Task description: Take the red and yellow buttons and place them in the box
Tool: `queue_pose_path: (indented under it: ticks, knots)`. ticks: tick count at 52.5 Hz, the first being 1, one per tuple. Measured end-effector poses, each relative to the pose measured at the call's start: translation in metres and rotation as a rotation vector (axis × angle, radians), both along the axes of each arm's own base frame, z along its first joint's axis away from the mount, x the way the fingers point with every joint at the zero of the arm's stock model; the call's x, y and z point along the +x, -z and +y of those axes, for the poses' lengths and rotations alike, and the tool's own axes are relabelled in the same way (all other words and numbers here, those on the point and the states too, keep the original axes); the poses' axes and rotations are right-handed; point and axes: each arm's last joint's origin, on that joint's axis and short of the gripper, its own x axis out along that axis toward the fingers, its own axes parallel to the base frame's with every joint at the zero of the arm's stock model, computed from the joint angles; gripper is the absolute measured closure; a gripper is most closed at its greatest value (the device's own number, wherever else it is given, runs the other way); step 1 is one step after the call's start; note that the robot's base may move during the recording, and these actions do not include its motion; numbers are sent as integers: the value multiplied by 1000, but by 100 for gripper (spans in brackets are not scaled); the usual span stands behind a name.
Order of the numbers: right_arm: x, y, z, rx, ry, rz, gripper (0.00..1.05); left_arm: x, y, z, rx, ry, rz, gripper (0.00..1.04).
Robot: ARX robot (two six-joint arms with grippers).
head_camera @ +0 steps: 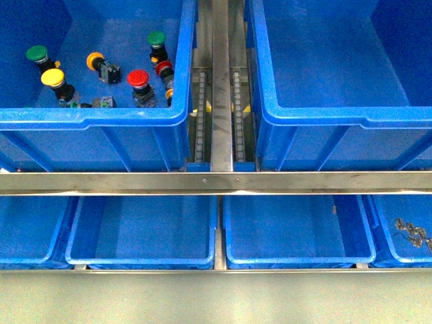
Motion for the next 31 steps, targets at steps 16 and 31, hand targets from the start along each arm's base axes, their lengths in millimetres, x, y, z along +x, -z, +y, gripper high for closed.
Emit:
queue_pose_path:
  ticks: [16,31]
  knots:
    - [0,0,0,0,0,0,7,0,0,0,0,0,0,8]
    - [0,0,0,0,0,0,7,0,0,0,0,0,0,8]
